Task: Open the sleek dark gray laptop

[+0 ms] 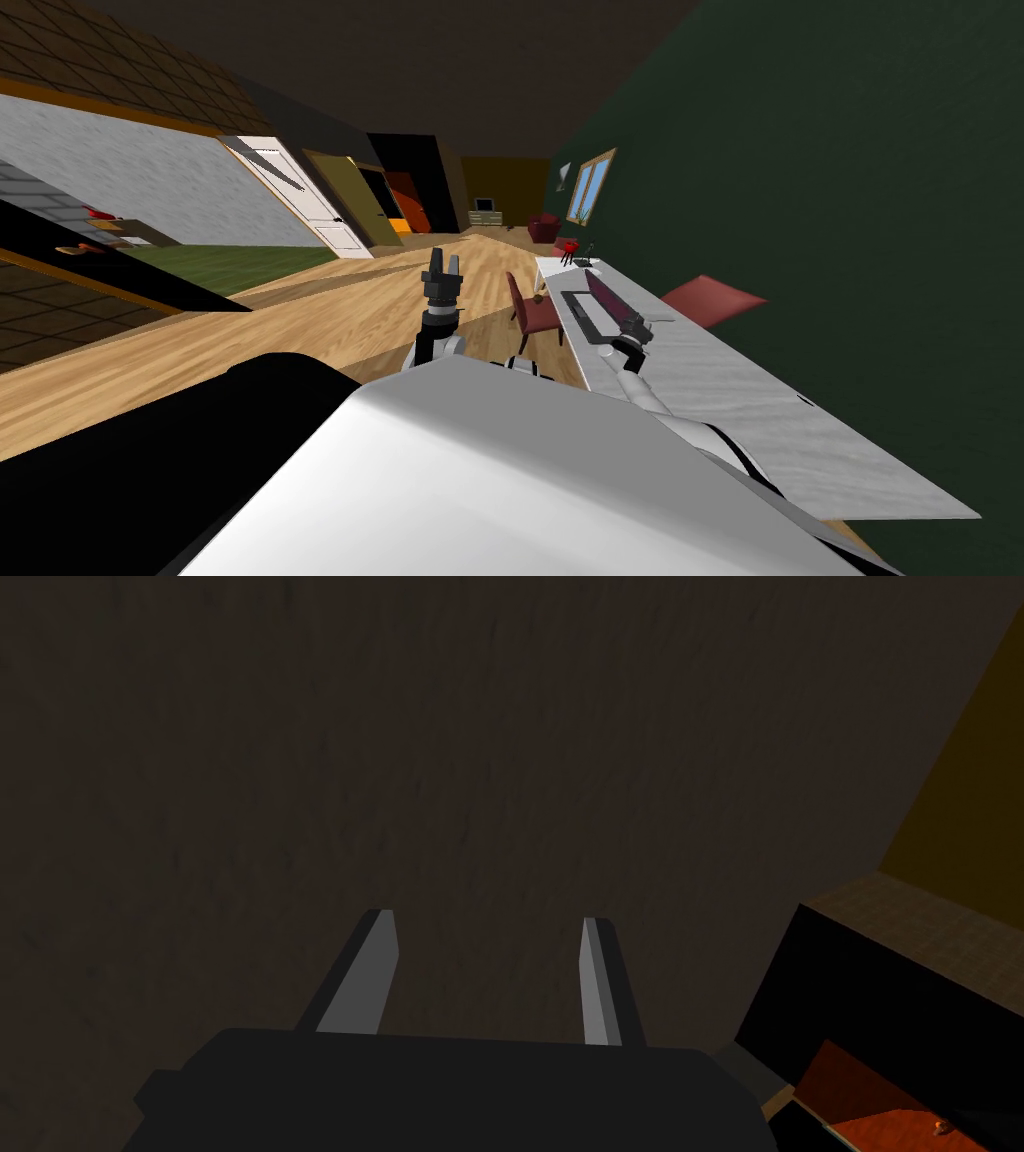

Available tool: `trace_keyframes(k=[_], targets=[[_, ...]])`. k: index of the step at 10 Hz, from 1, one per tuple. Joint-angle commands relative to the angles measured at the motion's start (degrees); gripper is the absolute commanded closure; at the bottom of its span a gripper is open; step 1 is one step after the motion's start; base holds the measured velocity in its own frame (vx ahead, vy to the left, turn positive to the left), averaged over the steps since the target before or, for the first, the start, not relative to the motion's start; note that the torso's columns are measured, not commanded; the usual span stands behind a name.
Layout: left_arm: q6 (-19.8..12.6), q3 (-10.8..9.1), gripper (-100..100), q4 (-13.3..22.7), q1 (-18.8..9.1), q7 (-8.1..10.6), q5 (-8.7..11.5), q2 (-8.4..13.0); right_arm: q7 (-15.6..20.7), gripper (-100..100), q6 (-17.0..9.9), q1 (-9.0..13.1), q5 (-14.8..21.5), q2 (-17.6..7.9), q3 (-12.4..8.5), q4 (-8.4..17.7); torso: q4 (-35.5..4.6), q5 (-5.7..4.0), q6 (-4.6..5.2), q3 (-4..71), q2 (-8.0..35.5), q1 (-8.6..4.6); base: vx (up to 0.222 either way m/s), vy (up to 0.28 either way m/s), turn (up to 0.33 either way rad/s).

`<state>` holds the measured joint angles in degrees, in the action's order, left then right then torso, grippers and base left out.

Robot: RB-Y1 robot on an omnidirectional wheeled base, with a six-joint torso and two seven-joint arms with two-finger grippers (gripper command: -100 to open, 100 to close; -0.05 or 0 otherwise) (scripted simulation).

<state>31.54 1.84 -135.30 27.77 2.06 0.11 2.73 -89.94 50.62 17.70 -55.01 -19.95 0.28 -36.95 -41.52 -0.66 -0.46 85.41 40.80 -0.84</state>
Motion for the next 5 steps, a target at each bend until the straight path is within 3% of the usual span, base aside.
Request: trace_keyframes(k=[1, 3, 4, 5], targets=[[0.0, 0.00, 0, 0.0, 0.0, 0.00, 0.0, 0.0, 4.6, 100, -4.3, -0.1, 4.6, 0.0, 0.3, 1.2, -0.1, 0.06, 0.06, -0.1, 0.1, 0.00, 0.009, 0.000, 0.000], [0.0, -0.01, 0, 0.0, 0.0, 0.00, 0.0, 0.0, 5.2, 100, -5.9, -0.1, 8.5, 0.0, 0.3, 1.2, -0.3, 0.23, 0.27, -0.3, 0.5, 0.14, 0.013, -0.008, 0.013], [0.0, -0.01, 0, 0.0, 0.0, 0.00, 0.0, 0.0, 2.6, 100, -1.9, -2.7, 10.1, 2.3, -0.6, 0.6, -0.4, 0.32, 0.29, -0.5, 0.8, 0.31, 0.091, -0.036, -0.089], [0.0, -0.01, 0, 0.0, 0.0, 0.00, 0.0, 0.0, 2.6, 100, -1.9, -2.7, 10.1, 2.3, -0.6, 0.6, -0.5, 0.40, 0.63, -0.5, 0.9, 0.31, 0.103, -0.035, -0.077]])
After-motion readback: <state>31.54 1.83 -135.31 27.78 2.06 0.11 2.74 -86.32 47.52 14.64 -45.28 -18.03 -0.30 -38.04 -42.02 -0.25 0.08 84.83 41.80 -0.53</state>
